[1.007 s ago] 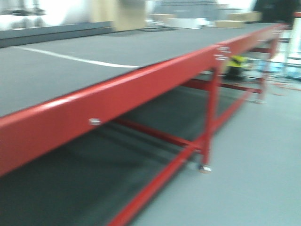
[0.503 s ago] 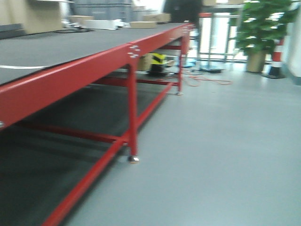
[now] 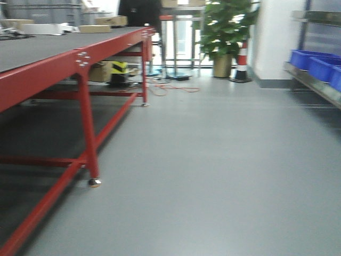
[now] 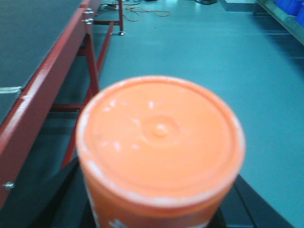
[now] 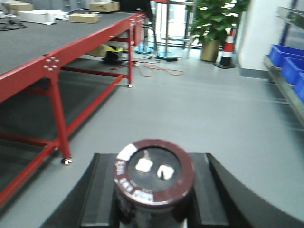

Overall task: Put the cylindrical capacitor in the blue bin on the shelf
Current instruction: 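Turn the base away from the table while holding both cylinders, then drive the base up to the steel shelf of blue bins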

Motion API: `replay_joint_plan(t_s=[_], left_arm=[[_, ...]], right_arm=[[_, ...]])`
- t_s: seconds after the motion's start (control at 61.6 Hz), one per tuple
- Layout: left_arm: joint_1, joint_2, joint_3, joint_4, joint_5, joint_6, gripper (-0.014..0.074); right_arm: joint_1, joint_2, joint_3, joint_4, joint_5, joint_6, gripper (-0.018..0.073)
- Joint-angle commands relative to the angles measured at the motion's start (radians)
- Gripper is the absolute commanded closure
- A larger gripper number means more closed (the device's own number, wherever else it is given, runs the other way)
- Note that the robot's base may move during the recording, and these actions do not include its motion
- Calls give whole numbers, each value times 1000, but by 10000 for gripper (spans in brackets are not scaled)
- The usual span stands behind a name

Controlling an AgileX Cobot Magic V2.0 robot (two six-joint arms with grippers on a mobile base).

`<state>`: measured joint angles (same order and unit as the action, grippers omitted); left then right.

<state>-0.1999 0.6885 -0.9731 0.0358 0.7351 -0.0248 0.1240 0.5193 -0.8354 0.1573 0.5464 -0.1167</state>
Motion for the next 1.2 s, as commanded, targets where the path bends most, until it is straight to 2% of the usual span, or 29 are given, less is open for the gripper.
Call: replay_joint_plan(t_s=[0.0,1.185], left_arm=[[-7,-4,-6,-2,-22,-5,707],[-7,-4,-6,-2,-22,-5,707]], right_arm=[[2,-6,-8,-8,-22,-5,721],[2,-6,-8,-8,-22,-5,721]])
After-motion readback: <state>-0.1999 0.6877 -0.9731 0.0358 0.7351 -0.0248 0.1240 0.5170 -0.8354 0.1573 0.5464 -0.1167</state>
